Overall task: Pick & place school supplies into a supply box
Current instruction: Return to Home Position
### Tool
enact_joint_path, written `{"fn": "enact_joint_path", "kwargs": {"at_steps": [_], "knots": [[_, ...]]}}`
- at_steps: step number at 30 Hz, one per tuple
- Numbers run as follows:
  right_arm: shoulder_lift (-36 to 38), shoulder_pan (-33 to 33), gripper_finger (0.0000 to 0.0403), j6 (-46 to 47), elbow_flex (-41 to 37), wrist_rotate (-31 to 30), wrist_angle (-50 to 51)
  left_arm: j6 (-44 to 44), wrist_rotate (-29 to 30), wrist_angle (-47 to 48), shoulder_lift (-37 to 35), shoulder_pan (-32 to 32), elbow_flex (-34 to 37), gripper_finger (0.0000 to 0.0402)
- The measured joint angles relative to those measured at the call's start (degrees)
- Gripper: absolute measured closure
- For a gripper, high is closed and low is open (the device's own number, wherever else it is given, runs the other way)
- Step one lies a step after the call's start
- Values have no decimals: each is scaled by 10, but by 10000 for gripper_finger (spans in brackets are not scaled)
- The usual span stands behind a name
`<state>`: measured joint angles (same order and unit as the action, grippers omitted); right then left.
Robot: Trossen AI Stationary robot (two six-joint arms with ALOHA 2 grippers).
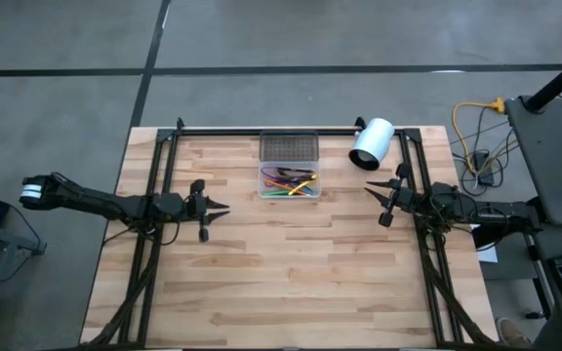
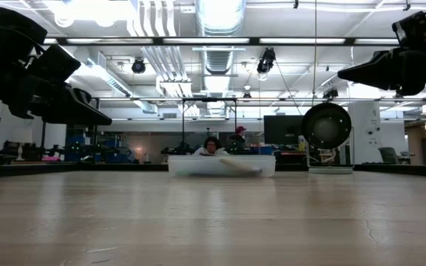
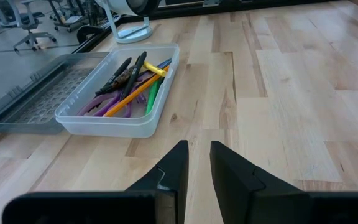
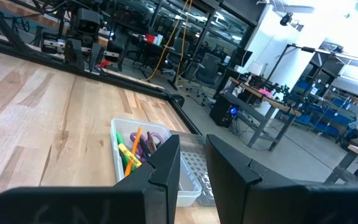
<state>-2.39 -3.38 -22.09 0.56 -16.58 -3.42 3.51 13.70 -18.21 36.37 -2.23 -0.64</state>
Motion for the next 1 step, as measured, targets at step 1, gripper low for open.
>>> {"fn": "enact_joint_path", "kwargs": {"at_steps": [1], "knots": [[0,0,335,0,0,0,0,0,0,0,0,0,0,349]]}}
